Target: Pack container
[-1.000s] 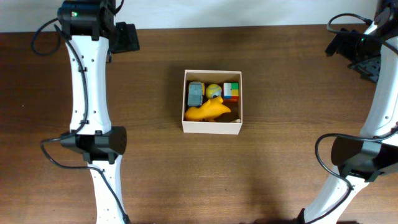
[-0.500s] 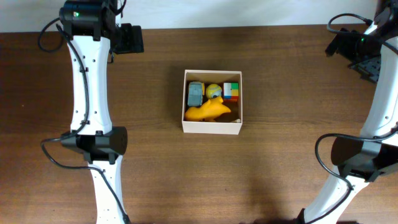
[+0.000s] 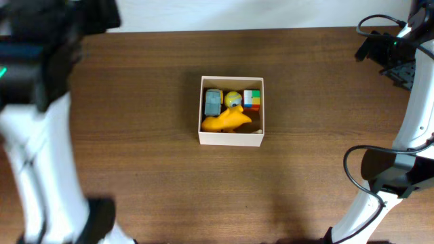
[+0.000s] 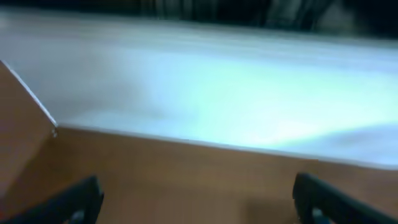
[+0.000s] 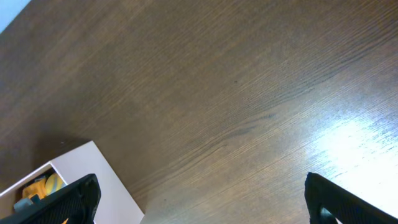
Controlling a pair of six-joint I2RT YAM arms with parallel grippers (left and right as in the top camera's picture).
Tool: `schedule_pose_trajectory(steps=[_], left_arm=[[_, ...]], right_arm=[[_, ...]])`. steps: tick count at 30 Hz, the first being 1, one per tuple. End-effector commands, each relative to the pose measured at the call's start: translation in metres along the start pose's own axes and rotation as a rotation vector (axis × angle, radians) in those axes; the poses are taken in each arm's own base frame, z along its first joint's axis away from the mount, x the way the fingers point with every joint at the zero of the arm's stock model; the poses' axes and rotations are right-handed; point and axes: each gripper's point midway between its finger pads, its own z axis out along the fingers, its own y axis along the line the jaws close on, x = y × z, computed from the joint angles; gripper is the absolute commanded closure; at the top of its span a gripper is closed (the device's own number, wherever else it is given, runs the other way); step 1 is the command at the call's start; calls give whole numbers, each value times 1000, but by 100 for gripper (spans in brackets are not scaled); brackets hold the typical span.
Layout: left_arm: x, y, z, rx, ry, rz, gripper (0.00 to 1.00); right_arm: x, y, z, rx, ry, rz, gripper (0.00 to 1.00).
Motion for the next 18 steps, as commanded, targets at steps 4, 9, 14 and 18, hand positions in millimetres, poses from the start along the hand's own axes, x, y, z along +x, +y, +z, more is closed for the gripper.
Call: schedule_pose_trajectory(steps=[4, 9, 14, 18], left_arm=[[18, 11, -25, -4, -105, -4, 1], [67, 17, -27, 8, -180, -15, 1], [135, 21, -27, 31, -207, -17, 1], [187, 24, -29, 55, -248, -20, 1]], right_arm=[[2, 2, 1, -3, 9, -2, 1], [2, 2, 1, -3, 10, -2, 1], [2, 2, 1, -3, 9, -2, 1], [2, 2, 1, -3, 10, -1, 1]])
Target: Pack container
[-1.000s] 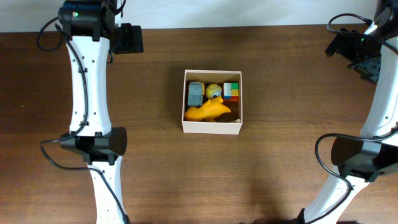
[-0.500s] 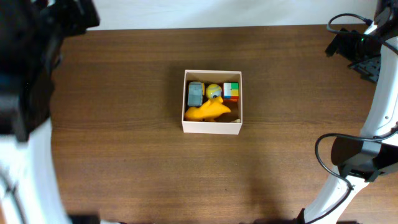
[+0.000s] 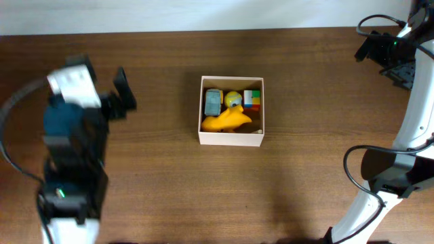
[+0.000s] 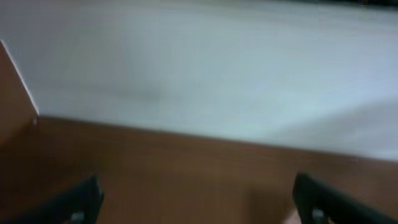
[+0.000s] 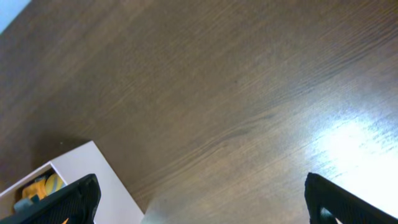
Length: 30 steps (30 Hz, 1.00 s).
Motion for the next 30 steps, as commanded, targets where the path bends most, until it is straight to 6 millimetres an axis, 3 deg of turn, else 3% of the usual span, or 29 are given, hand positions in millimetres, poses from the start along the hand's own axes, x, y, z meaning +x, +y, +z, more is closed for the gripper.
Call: schedule_pose_trajectory(steps=[1, 12, 16, 30], left_arm=[[32, 2, -22, 35, -57, 4, 1], [143, 15, -44, 60, -134, -5, 1], [160, 17, -52, 74, -191, -10, 1], [184, 22, -66, 60, -197, 91, 1]], right_arm=[[2, 2, 1, -3, 10, -1, 1], [2, 2, 1, -3, 10, -1, 1], [2, 2, 1, -3, 10, -2, 1], [2, 2, 1, -3, 10, -2, 1]])
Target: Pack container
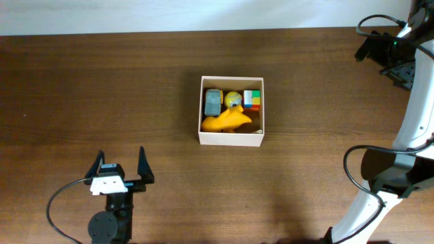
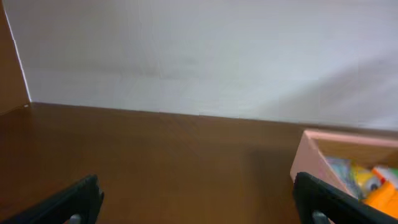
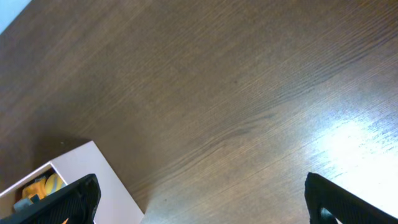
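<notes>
The cream box (image 1: 230, 139) stands mid-table. Inside it are a grey-blue block (image 1: 213, 102), a yellow ball (image 1: 232, 99), a multicoloured brick (image 1: 252, 99) and a yellow duck-shaped toy (image 1: 227, 121). My left gripper (image 1: 122, 165) sits low at the front left, open and empty, pointing to the back of the table. Its wrist view shows the box (image 2: 311, 163) ahead to the right, beyond the open gripper (image 2: 198, 202). My right gripper (image 3: 202, 202) is open and empty, high over the table's right side, with a box corner (image 3: 87, 165) at the lower left.
The right arm (image 1: 392, 54) reaches in at the far right edge, its cable and base (image 1: 386, 173) below it. A pale wall (image 2: 199, 56) rises behind the table's far edge. Bare brown wood (image 1: 135, 88) surrounds the box.
The left arm has moved from the left side of the table, level with the box, to the front left. Its wrist view now takes in the box. The right arm is unchanged.
At first the left arm was a large blur at the far left, its camera facing the back wall. Then it stood left of the box, gripper open. Now it is low at the front left. The box, its contents and the right arm stayed put.
</notes>
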Controlling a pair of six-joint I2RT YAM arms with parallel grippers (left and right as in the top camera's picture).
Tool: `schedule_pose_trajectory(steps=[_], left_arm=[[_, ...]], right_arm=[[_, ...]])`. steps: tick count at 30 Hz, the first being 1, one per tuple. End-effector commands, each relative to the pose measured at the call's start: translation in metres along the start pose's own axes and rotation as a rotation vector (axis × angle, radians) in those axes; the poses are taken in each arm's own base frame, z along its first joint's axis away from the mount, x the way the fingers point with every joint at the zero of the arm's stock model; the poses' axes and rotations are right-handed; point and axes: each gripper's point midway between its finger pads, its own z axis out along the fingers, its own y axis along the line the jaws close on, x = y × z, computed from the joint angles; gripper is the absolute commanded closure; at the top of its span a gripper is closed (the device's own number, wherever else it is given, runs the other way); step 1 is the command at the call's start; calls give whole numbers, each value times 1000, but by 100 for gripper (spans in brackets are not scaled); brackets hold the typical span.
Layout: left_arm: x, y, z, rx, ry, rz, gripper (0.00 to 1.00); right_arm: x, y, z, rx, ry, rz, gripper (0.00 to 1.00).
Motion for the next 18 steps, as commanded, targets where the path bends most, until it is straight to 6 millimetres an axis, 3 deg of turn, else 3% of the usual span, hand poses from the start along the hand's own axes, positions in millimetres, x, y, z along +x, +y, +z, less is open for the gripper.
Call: schedule_pose_trajectory(steps=[1, 6, 18], left_arm=[[6, -1, -3, 12, 8, 73, 1], [28, -1, -4, 15, 95, 102, 1], [27, -2, -4, 25, 91, 119, 1]], right_arm=[[2, 2, 1, -3, 9, -1, 1], [2, 2, 1, -3, 9, -1, 1], [2, 2, 1, -3, 10, -1, 1]])
